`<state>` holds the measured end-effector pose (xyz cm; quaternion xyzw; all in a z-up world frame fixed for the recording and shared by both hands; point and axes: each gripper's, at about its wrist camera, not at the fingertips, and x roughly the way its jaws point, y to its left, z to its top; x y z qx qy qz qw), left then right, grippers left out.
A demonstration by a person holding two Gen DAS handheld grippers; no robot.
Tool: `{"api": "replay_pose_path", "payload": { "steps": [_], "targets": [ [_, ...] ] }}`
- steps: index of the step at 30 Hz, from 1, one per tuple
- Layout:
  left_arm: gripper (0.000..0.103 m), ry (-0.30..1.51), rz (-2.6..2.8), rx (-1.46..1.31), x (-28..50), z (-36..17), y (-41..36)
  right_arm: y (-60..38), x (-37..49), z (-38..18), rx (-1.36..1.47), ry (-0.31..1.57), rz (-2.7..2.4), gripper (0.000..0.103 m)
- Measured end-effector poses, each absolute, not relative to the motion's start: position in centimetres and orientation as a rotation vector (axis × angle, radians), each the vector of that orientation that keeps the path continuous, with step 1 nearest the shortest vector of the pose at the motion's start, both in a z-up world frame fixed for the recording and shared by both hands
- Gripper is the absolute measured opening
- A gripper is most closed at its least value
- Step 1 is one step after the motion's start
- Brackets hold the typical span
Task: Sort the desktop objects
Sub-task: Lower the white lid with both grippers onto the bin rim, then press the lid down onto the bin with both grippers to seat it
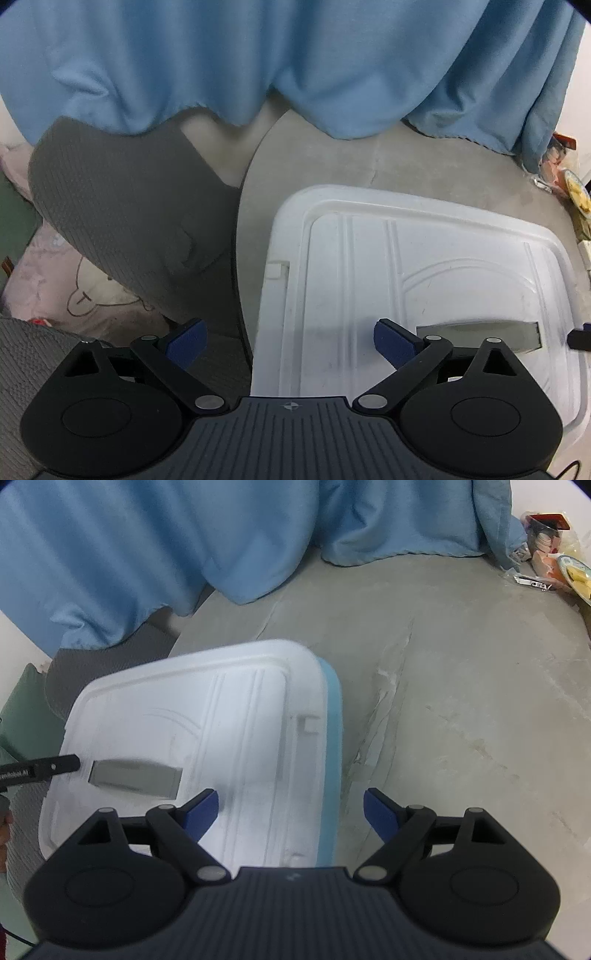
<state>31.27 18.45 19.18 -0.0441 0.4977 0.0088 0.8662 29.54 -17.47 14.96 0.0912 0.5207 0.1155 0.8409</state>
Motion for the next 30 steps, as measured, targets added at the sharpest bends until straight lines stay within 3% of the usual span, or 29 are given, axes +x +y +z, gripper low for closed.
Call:
{"api": "replay_pose_path", "payload": {
  "steps": [19, 21, 30],
  "targets": [
    [0.098, 1.042, -0.08, -0.134, 30.8, 17.9, 16.6, -17.1, 29.1, 14.9, 0.216, 1.105, 0.243, 0.083],
    [0.089, 1.044, -0.089, -0.148, 30.7, 18.0, 16.5, -17.1, 29.0, 14.9, 0.215, 1.107, 0.243, 0.083],
    [0.087, 1.048, -0.087, -0.129, 30.5, 18.2, 16.2, -17.2, 28.9, 14.8, 0.22, 1.113, 0.24, 0.083]
  ]
}}
